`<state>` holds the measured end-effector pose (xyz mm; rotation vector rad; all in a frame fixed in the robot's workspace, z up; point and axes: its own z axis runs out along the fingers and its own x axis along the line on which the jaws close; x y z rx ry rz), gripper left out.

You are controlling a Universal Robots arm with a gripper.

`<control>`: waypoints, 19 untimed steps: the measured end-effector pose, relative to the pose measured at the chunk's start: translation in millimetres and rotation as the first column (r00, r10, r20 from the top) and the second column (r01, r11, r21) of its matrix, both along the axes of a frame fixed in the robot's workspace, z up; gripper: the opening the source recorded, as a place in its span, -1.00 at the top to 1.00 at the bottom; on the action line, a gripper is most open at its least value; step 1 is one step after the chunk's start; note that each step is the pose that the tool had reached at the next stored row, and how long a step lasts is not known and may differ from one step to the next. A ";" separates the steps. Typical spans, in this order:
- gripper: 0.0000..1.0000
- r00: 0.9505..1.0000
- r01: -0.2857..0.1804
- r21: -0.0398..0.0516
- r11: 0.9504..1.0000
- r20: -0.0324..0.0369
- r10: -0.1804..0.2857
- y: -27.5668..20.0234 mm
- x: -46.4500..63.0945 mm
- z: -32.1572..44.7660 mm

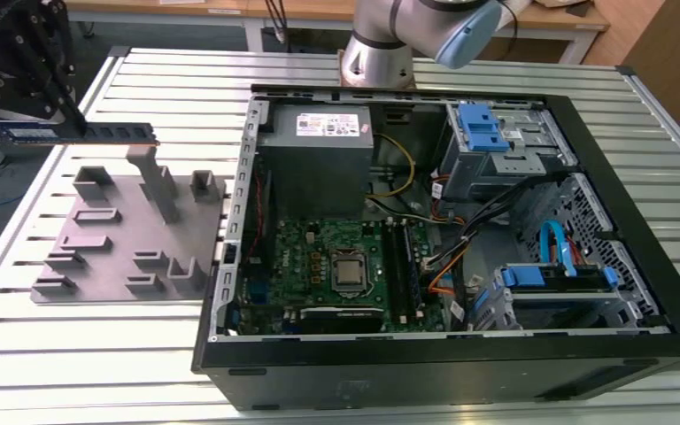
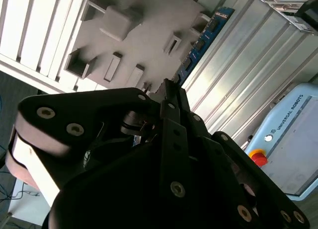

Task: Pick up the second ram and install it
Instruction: 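Pick up the second ram and move it above second insertion slot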

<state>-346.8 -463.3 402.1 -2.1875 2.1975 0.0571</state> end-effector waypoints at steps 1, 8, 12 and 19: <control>0.73 1.000 0.000 0.000 1.000 0.000 0.000 0.0 2.6 0.0; 0.73 1.000 0.000 0.000 1.000 -0.002 0.000 0.0 22.2 0.0; 0.73 1.000 0.000 0.000 1.000 -0.003 0.000 0.0 33.2 0.0; 0.73 1.000 0.000 0.000 1.000 -0.004 0.000 0.0 49.5 0.0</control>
